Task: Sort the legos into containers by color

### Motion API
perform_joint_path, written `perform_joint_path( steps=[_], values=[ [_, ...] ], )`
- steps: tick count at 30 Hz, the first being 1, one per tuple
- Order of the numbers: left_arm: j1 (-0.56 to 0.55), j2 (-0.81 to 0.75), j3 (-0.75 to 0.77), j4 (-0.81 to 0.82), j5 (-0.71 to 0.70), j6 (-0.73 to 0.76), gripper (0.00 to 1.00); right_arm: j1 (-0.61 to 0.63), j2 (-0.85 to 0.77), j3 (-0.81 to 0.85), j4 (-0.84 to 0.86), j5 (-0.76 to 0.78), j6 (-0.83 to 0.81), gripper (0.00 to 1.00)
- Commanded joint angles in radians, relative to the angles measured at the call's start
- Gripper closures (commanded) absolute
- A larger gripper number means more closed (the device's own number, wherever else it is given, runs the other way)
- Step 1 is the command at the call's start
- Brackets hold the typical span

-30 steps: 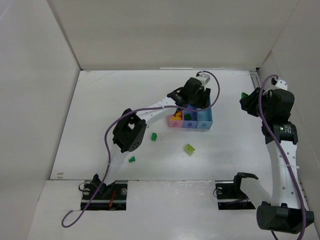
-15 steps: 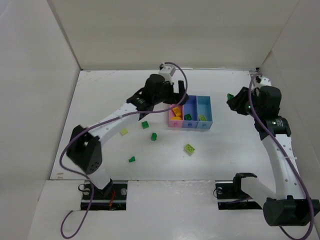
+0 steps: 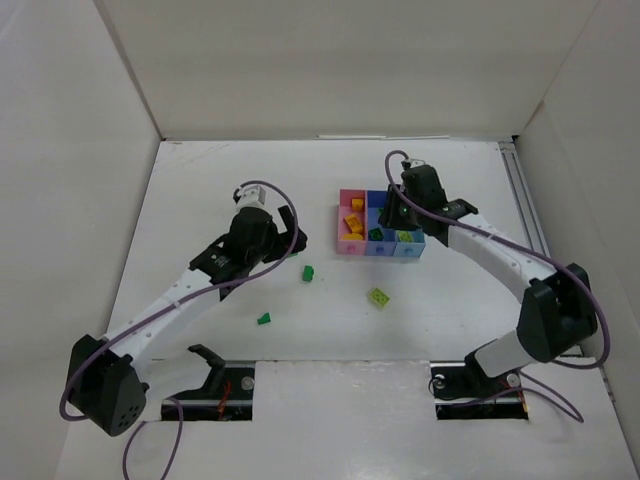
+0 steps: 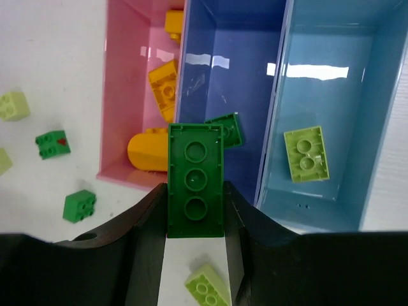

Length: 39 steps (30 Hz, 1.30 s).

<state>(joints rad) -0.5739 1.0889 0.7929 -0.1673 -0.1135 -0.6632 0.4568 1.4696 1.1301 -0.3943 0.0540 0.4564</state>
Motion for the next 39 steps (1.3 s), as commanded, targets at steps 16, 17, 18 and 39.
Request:
perform_joint_path(
  steps=[16, 17, 18, 39],
  values=[
    [0.014, -0.075, -0.035, -0.109, -0.068, -0.096, 0.00, 0.098, 0.110, 0.165, -0.015, 0.253, 0.030, 0.36],
    [0.014, -0.075, -0.035, -0.118, -0.068, -0.096, 0.00, 0.112, 0.100, 0.165, -0.015, 0.265, 0.018, 0.36],
    [0.014, -0.075, -0.035, -0.118, -0.068, -0.108, 0.00, 0.129, 0.100, 0.175, -0.015, 0.265, 0.002, 0.36],
    [0.120, -0.142, -0.155, -0.264, -0.017, -0.259, 0.00, 0.368, -0.120, -0.285, -0.117, 0.121, -0.030, 0.13]
  ],
)
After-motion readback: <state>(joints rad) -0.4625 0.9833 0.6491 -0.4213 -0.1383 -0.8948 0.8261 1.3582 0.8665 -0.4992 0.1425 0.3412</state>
